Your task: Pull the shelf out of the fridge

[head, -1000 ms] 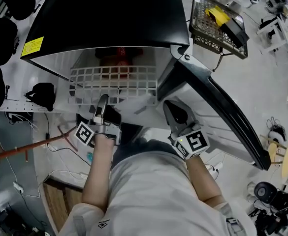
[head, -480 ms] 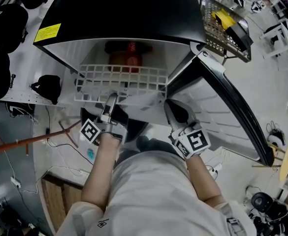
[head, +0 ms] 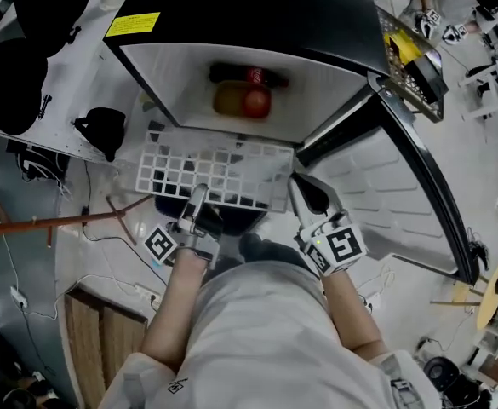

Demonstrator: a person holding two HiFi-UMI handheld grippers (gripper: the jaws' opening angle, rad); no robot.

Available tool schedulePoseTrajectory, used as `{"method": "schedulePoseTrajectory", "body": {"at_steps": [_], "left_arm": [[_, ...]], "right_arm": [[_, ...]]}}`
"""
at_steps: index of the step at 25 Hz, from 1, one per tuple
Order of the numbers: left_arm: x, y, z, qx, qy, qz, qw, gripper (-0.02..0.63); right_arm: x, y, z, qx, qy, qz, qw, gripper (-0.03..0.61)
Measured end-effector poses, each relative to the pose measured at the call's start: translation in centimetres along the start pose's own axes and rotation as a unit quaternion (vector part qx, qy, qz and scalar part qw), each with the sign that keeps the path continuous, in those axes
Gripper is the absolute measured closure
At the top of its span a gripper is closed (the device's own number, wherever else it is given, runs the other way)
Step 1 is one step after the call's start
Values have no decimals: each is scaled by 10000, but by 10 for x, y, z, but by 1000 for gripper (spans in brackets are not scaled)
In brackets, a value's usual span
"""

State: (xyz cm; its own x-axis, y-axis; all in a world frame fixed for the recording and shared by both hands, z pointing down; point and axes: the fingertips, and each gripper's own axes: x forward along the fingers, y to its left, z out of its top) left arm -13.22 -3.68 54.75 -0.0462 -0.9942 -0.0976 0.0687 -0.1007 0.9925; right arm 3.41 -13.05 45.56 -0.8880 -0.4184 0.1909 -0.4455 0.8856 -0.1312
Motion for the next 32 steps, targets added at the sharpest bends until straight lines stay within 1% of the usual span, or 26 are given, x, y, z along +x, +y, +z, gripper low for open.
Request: {"method": "schedulePoseTrajectory", "body": {"at_steps": [6, 10, 13, 16, 19, 23, 25, 27, 28, 30, 32], "left_arm": [[-48, -9, 27, 118, -393, 27, 9992, 586], [-84, -19, 47, 402, -590, 45, 9974, 586], [-112, -29, 61, 593, -819, 26, 9949, 586], [-139, -37, 75, 847, -1068, 48, 9906, 586], [-166, -48, 87, 1175, -1233, 85, 9854, 584], [-197, -63, 101, 1627, -1465, 283, 9753, 584], [-211, -69, 106, 2017, -1530, 452, 9664, 584], [-222, -80, 111, 2576, -1512, 642, 9522, 584], [-226, -88, 114, 2896, -1481, 702, 9430, 584], [-233, -104, 120, 3510, -1423, 828, 9218, 584], [-239, -117, 124, 3983, -1406, 1009, 9008, 584]], "right_arm": [[14, 48, 2, -143, 46, 448, 9989, 577], [20, 87, 3, -249, 118, 716, 9971, 577], [24, 114, 3, -333, 144, 960, 9947, 577], [28, 145, 3, -454, 190, 1255, 9909, 577], [29, 175, 5, -586, 215, 1504, 9867, 577], [32, 208, 7, -772, 232, 1831, 9798, 577], [33, 222, 8, -855, 279, 1994, 9758, 577], [35, 236, 8, -921, 322, 2152, 9717, 577], [35, 242, 9, -941, 333, 2215, 9700, 577], [37, 254, 10, -947, 328, 2312, 9677, 577], [41, 265, 13, -937, 292, 2431, 9650, 577]]}}
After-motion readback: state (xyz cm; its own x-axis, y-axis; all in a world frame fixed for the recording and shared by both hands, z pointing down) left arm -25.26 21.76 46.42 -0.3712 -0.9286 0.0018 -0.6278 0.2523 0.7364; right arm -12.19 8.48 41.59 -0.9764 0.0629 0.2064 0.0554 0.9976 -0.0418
